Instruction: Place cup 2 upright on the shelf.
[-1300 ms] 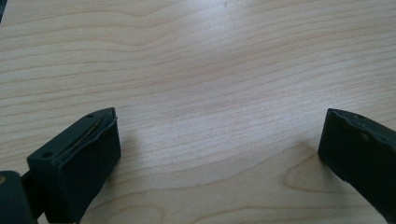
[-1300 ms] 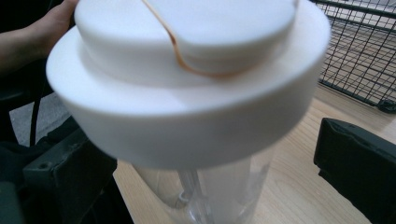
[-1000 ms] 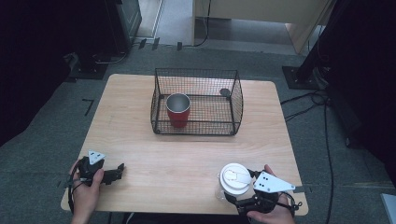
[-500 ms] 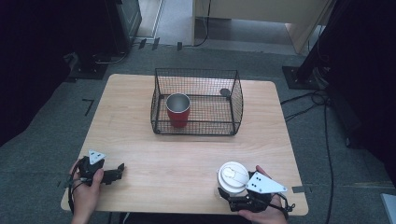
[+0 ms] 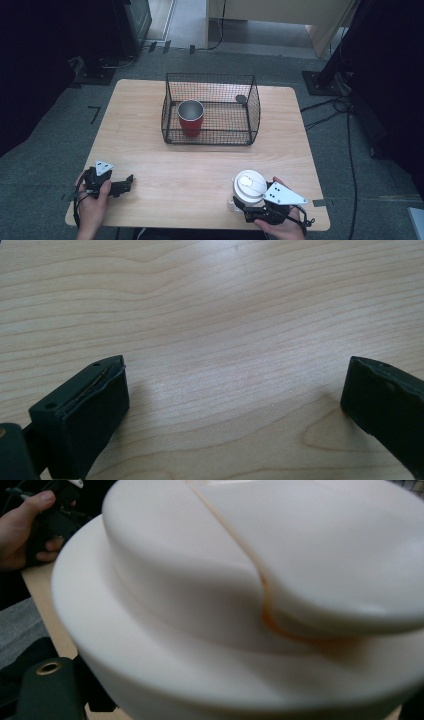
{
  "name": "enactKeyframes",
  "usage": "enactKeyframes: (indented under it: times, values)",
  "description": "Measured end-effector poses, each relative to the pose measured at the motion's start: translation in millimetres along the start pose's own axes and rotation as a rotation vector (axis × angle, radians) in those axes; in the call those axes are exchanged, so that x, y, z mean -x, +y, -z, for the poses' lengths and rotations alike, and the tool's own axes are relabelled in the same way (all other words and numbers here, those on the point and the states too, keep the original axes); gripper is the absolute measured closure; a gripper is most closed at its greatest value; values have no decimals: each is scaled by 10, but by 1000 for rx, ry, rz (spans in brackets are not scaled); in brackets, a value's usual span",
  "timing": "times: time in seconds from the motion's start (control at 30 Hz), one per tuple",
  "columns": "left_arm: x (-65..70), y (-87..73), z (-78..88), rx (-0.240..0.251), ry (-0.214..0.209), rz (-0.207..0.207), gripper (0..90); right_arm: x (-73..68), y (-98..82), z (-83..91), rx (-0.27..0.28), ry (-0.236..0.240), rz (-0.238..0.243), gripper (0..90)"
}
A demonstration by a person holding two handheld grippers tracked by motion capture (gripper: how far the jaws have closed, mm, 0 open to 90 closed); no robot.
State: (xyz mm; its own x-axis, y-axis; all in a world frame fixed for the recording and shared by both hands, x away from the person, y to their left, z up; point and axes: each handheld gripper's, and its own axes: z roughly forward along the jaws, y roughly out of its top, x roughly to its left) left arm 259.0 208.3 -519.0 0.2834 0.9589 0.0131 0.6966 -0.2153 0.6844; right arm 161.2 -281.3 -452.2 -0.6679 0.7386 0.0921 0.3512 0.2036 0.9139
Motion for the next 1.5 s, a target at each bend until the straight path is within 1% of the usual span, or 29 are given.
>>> enactKeyframes:
  times: [0.1, 0.2, 0.5, 0.73, 0.97, 1.2, 1.5]
  values:
    - [0, 0, 0, 0, 0, 0, 0, 25, 41, -2, 13, -14, -13, 160]
    - [0, 0, 0, 0, 0, 0, 0, 50, 86, -2, 17, -13, -28, 160]
    - [0, 8, -8, 1, 0, 0, 0, 63, 247, -36, 13, -23, -22, 161]
    - [0, 8, -8, 1, 0, 0, 0, 66, 387, -113, 18, -35, -10, 161]
    - [0, 9, -8, 1, 0, 0, 0, 79, 536, -213, 35, -36, -5, 161]
    - [0, 9, -8, 1, 0, 0, 0, 95, 702, -304, 54, -50, 2, 161]
    - [0, 9, -9, 2, 0, 0, 0, 141, 892, -348, 78, -78, 0, 161]
